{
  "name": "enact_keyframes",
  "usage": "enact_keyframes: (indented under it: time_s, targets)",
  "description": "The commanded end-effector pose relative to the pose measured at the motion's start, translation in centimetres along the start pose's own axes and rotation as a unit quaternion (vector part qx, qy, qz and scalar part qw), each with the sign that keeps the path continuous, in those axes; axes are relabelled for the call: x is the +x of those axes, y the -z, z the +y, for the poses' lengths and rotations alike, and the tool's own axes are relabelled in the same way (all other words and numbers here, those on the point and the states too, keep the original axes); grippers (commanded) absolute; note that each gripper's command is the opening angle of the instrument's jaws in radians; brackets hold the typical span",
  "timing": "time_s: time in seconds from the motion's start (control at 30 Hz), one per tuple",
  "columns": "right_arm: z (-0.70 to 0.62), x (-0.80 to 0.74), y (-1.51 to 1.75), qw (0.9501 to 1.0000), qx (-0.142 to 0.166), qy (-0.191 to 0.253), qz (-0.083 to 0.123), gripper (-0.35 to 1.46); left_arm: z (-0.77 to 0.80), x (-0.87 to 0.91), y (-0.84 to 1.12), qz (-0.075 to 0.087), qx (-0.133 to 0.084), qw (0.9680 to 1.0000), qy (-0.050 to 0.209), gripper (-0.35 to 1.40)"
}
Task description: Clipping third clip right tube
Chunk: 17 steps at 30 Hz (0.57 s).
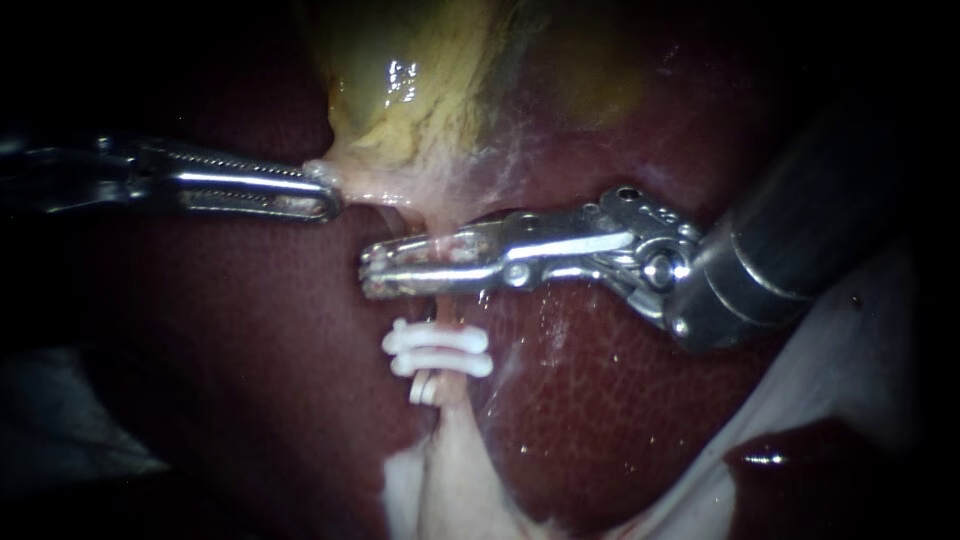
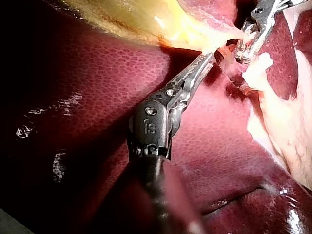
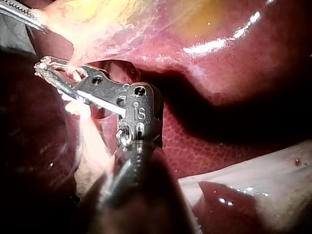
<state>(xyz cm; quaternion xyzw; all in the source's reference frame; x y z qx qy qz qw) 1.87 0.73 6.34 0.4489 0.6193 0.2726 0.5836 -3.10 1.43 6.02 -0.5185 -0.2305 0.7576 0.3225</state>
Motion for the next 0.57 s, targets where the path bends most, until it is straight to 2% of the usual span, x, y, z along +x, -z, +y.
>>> enact_keyframes:
  time_s: [0.03,0.1,0.27,0.57]
  targets:
    - [-0.01,-0.01,-0.01,1.0,0.0,-0.001,0.0,-0.35,0.0,0.0,0.0,0.0,0.0,1.0,0.0,-0.35]
    - [-0.03,-0.01,-0.01,1.0,0.001,-0.007,0.001,-0.35,0.0,0.0,0.0,0.0,0.0,1.0,0.0,-0.35]
    - [-0.05,-0.01,-0.02,0.9998,-0.005,-0.013,-0.013,-0.35,-0.01,0.0,0.0,0.0,0.0,1.0,0.0,-0.35]
    - [-0.04,-0.01,-0.01,0.9998,-0.005,-0.013,-0.013,-0.35,-0.01,0.0,-0.01,0.0,0.0,1.0,0.0,-0.35]
